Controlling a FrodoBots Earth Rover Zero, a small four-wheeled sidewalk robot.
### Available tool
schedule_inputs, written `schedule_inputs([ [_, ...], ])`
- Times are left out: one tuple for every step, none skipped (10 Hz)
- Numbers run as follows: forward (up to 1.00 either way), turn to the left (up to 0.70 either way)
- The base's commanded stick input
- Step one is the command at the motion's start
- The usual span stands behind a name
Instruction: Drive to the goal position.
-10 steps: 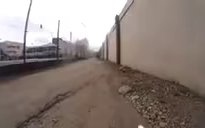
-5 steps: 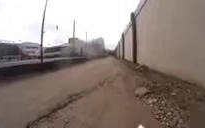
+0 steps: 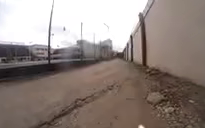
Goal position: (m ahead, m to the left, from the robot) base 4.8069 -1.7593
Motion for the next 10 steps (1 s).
schedule_inputs([
  [0.3,0.6],
  [0.3,0.35],
  [0.3,0.0],
  [0.3,0.0],
  [0.3,0.0],
  [0.3,0.0],
  [0.3,0.0],
  [0.3,-0.04],
  [0.3,-0.6],
  [0.3,-0.6],
])
